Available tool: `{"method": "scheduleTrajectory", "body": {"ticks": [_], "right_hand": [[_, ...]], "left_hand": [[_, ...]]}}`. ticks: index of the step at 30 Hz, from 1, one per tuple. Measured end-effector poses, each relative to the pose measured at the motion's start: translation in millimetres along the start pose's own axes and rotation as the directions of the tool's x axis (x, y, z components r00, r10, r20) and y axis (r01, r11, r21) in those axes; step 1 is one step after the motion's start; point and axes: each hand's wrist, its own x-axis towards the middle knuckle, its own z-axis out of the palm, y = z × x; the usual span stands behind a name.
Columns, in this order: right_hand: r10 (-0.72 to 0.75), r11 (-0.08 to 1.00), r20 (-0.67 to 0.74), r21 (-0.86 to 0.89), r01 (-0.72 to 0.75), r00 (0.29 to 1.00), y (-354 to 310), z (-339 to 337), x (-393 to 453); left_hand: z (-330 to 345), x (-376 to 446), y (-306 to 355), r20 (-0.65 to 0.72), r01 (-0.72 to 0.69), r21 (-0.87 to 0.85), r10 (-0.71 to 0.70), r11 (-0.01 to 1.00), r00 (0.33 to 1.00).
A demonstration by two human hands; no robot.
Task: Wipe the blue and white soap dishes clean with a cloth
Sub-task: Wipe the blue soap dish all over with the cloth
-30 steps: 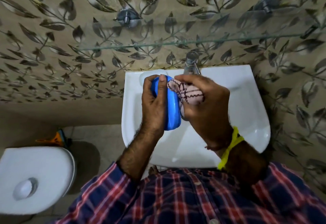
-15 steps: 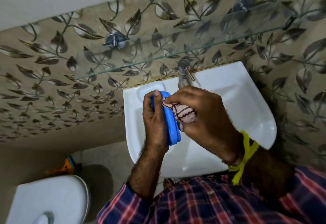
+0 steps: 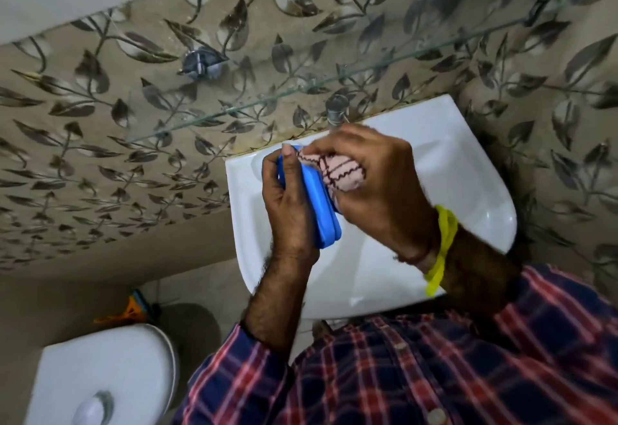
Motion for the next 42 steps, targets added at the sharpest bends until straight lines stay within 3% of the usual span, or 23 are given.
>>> {"method": "scheduleTrajectory", "body": {"ticks": [3, 7, 12, 16, 21, 24, 29, 35, 39, 42], "right_hand": [[0.028, 0.998, 0.096, -0.060, -0.023, 0.995, -7.3, -0.4, -23.1], [0.002, 1.000, -0.019, -0.015, -0.002, 1.000, 3.2, 7.4, 1.7], [-0.017, 0.999, 0.091, -0.042, 0.021, 0.996, -1.8, 4.4, -20.8], [-0.028, 1.000, -0.021, 0.000, 0.028, 0.999, 7.8, 10.1, 7.0], [-0.080, 0.994, 0.099, -0.062, 0.087, 0.992, 3.4, 7.0, -30.6], [-0.027, 1.000, 0.034, 0.005, 0.027, 0.999, 11.3, 14.4, -8.0], [-0.144, 0.988, 0.071, 0.062, 0.140, 0.987, 7.5, 15.6, -29.0], [-0.078, 0.986, 0.022, 0.147, 0.074, 0.997, 10.6, 21.9, -2.7], [-0.170, 0.984, 0.021, 0.050, 0.169, 0.985, 11.6, 12.7, -35.7], [-0.120, 0.992, 0.006, 0.044, 0.120, 0.993, 15.3, 17.1, -18.5]], "left_hand": [[-2.9, 4.1, -0.9, -0.014, 0.027, -0.036, -0.027, 0.999, 1.000], [3.9, 2.0, -5.0, -0.063, 0.055, -0.054, -0.058, 0.997, 0.996], [0.9, 9.3, -3.8, -0.096, 0.077, -0.081, -0.085, 0.994, 0.992], [10.0, 4.2, -8.1, -0.120, 0.111, -0.122, -0.125, 0.986, 0.985], [-1.0, 19.4, -0.6, -0.192, 0.061, -0.048, -0.069, 0.997, 0.979], [4.8, 9.9, -9.1, -0.180, 0.146, -0.102, -0.163, 0.984, 0.970], [-3.5, 27.9, 2.2, -0.290, 0.047, -0.034, -0.055, 0.998, 0.955], [2.7, 23.2, 0.5, -0.312, 0.123, -0.126, -0.157, 0.984, 0.937], [0.5, 31.2, 7.6, -0.363, 0.070, -0.077, -0.093, 0.995, 0.927], [6.4, 17.6, -5.5, -0.322, 0.171, -0.133, -0.206, 0.976, 0.924]]}}
